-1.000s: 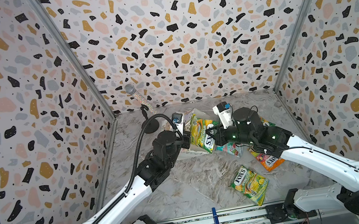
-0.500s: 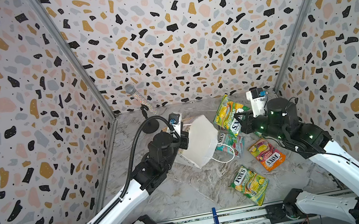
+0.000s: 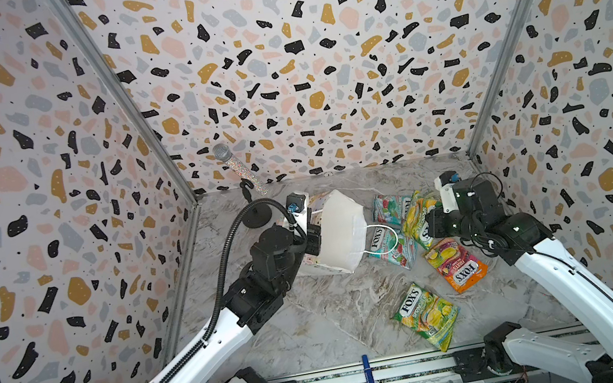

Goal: Take the snacks out of the paper bag
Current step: 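Carry the green packet beside the other packets and lower it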

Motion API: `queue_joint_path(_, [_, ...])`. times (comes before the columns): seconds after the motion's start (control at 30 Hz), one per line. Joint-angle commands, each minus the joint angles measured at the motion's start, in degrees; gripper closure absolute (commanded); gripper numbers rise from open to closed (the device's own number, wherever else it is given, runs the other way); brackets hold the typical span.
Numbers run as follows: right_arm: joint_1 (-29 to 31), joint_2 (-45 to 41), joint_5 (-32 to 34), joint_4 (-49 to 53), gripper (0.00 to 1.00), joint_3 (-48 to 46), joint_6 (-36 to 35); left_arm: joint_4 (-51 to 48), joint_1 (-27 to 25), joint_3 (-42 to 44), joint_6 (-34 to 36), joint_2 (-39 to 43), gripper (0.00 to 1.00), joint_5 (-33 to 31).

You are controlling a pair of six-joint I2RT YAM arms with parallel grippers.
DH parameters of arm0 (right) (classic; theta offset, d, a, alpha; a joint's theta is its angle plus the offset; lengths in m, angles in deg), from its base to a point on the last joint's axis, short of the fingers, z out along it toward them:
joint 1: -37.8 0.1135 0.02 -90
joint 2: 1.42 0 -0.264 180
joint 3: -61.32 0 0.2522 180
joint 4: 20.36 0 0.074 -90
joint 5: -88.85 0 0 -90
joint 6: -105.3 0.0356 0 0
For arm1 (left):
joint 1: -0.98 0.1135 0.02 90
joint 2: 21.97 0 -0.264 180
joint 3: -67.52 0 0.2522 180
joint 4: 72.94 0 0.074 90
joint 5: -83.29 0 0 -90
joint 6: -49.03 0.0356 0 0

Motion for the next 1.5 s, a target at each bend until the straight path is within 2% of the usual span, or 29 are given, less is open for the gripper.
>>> queue_joint_path(0.0, [-0.2,-0.8,-4.9,-2.0,1.00,-0.8,-1.0,1.8,0.1,0.4,0.7,1.1,1.00,-1.0])
queue_joint_path(0.27, [-0.3,-1.0,-14.9,-6.2,1.00,-7.4,0.6,2.6,0.1,0.8,0.1,1.2,1.00,-3.2])
queue_joint_path(0.7, [0.1,1.3,-33.5,-26.0,1.00,-22.9,8.4,3.1,0.1,1.1,-0.3,1.5,1.00,-4.1])
queue_joint_path(1.1, [6.7,9.8,-34.3,-34.8,1.00,-25.0,11.5,3.0,0.1,1.1,-0.2,1.5,1.00,-4.3])
queue_joint_path(1.47, [9.1,13.3,-32.6,-35.9,1.00,-26.1,11.4,2.9,0.1,1.1,-0.2,1.7,1.00,-4.2])
